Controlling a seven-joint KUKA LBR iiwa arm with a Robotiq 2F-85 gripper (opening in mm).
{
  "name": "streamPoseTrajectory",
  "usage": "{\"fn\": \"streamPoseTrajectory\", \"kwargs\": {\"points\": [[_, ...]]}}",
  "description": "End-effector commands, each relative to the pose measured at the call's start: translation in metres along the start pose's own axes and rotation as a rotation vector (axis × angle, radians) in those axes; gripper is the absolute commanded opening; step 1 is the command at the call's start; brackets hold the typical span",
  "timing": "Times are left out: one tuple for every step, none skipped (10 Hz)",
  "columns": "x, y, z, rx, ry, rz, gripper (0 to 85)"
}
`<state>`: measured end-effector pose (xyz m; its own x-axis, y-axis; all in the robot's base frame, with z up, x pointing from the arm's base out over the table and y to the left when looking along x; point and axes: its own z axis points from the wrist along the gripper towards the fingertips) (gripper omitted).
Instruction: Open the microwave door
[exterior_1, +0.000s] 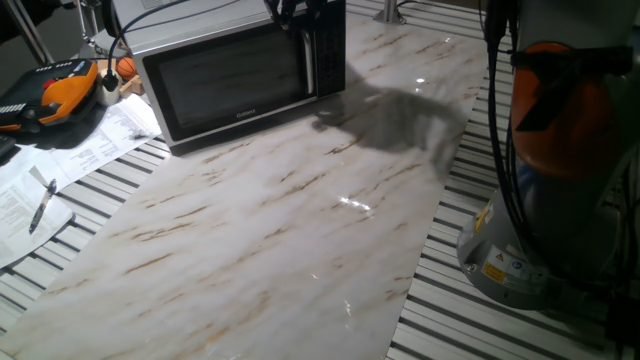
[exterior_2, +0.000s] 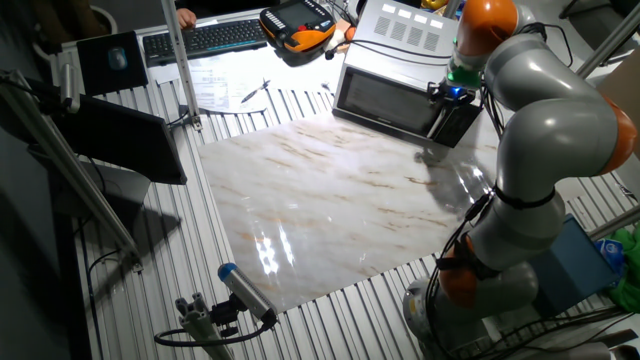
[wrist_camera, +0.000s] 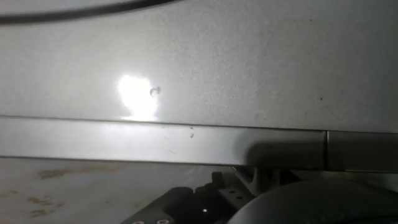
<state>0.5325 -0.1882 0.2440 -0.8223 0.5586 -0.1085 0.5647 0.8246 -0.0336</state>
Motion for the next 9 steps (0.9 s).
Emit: {"fn": "streamPoseTrajectory", "kwargs": {"points": [[0.0001,0.0000,0.0002,0.001,-0.001,0.002,34.0],[0.0003,0.0001,0.0005,0.000,-0.002,0.004,34.0],[0.0008,0.0002,0.0015,-0.003,0.000,0.004,34.0],[0.0019,0.0006,0.0037,-0.005,-0.004,0.004,34.0],[0.0023,0.0009,0.0051,-0.008,-0.008,0.002,34.0],[0.0021,0.0011,0.0057,-0.016,-0.004,-0.006,34.0],[0.0019,0.0012,0.0056,-0.020,-0.002,-0.018,17.0],[0.0019,0.0008,0.0053,-0.027,0.007,-0.034,17.0],[0.0021,0.0008,0.0050,-0.031,0.009,-0.045,0.0]]}}
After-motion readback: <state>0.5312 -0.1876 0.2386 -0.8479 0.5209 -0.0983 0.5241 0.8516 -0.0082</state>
